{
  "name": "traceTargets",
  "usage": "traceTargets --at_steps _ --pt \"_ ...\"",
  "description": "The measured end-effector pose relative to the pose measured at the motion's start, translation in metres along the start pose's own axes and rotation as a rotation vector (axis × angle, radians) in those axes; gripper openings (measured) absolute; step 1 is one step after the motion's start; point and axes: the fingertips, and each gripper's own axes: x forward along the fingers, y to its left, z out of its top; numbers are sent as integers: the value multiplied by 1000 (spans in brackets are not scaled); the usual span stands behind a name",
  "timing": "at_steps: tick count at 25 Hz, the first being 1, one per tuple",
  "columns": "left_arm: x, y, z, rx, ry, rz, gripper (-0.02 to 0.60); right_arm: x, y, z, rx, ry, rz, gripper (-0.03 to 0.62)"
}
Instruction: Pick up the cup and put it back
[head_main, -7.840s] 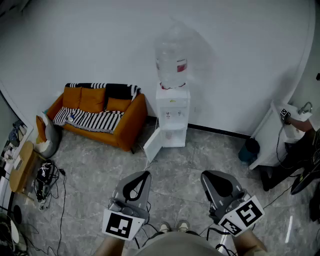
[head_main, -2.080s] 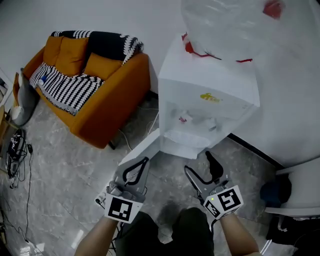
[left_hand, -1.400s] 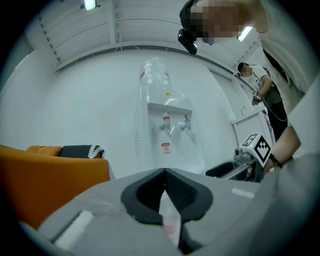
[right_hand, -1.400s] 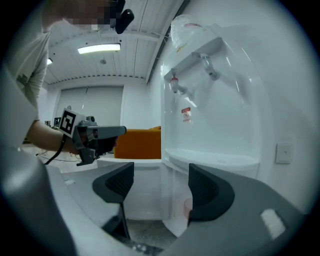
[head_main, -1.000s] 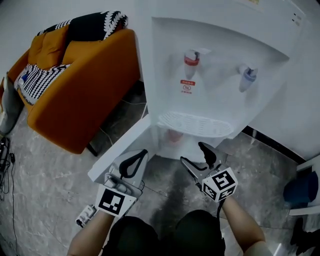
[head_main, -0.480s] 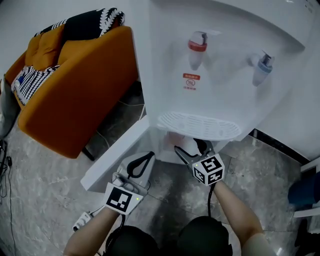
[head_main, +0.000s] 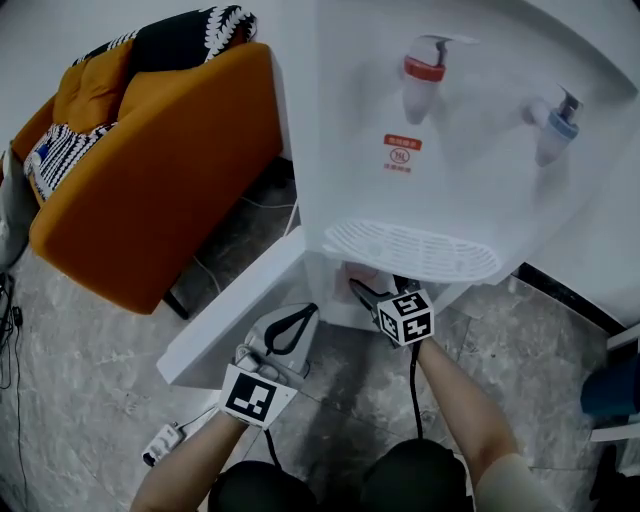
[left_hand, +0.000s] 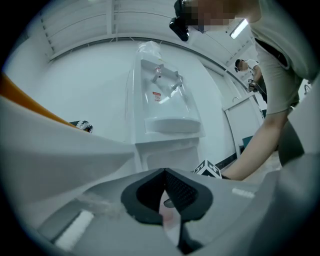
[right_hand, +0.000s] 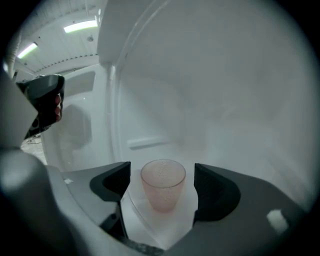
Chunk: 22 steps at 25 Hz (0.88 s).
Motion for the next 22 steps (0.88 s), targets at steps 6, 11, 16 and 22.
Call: traceTargets --at_steps 6,11,16,22 --pt "3 2 -10 -21 13 15 2 21 -1 -20 -7 57 -5 389" --pt "0 2 -15 -34 26 16 2 25 -1 -28 -4 80 -18 337" --pt "-1 3 -17 -33 28 20 2 21 -1 -27 -38 85 -23 331" --pt "-4 6 -14 -58 26 16 2 1 17 -19 -101 91 11 327"
